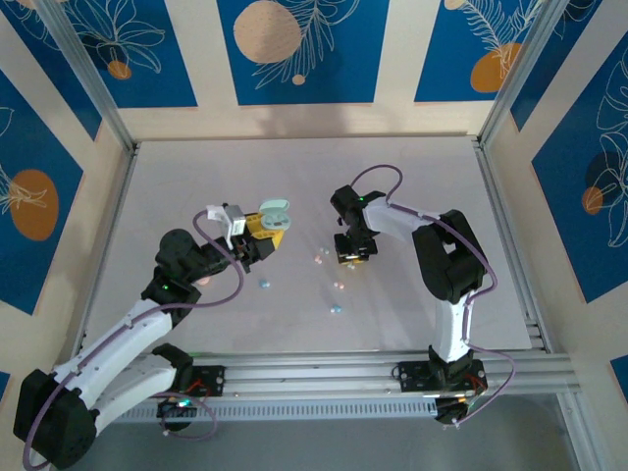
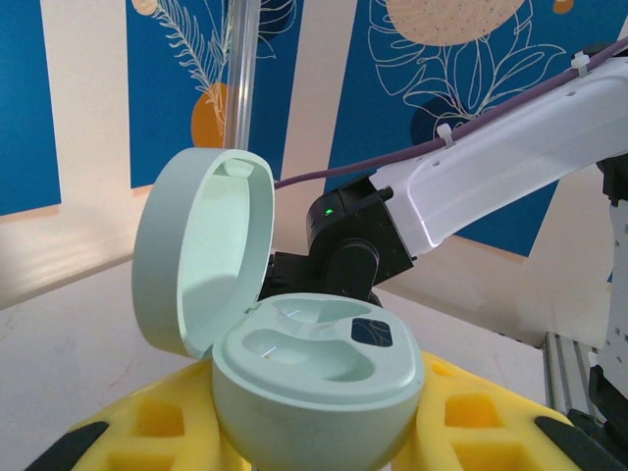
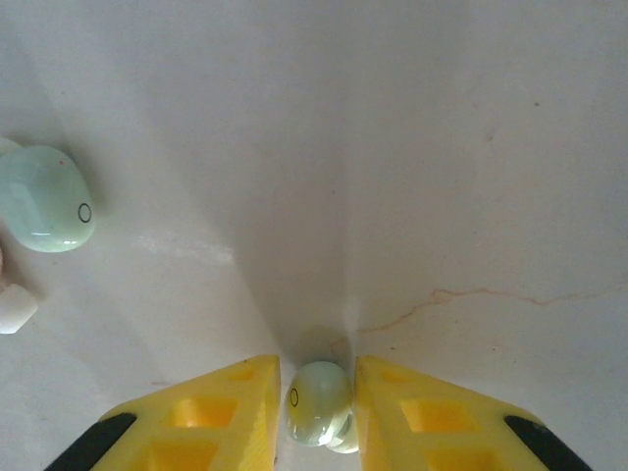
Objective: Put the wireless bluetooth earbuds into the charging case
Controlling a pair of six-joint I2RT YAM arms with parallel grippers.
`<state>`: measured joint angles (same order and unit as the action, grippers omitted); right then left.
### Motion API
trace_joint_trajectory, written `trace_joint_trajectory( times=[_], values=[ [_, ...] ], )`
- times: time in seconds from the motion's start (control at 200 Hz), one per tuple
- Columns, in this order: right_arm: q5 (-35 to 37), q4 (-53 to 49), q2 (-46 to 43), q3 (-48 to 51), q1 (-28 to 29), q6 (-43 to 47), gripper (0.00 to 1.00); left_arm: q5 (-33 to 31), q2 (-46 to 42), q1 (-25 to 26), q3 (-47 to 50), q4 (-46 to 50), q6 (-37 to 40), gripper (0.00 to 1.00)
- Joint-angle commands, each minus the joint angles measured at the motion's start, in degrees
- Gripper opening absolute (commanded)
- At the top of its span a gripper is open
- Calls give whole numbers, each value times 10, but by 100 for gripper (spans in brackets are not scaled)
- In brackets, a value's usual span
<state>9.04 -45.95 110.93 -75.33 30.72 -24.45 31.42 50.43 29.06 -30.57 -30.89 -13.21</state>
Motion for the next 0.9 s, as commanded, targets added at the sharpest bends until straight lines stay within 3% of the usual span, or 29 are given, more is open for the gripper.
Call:
trace_joint_trajectory(
  times=[0.0, 0.355, 0.615, 0.735, 0.89],
  values=[
    [-19, -18, 15, -13, 2, 5, 27, 1, 1, 3, -7, -24, -5, 31],
    [-18, -13, 10, -9, 2, 7, 22, 1, 0, 3, -5, -23, -6, 31],
    [-42, 3, -54, 18, -4, -4, 19, 1, 4, 3, -6, -25, -5, 31],
    [-101, 40, -112, 47, -18, -21, 19, 1, 6, 3, -7, -26, -6, 31],
    [-244, 128, -210, 94, -51, -75, 19, 2, 5, 3, -6, -23, -2, 31]
  ],
)
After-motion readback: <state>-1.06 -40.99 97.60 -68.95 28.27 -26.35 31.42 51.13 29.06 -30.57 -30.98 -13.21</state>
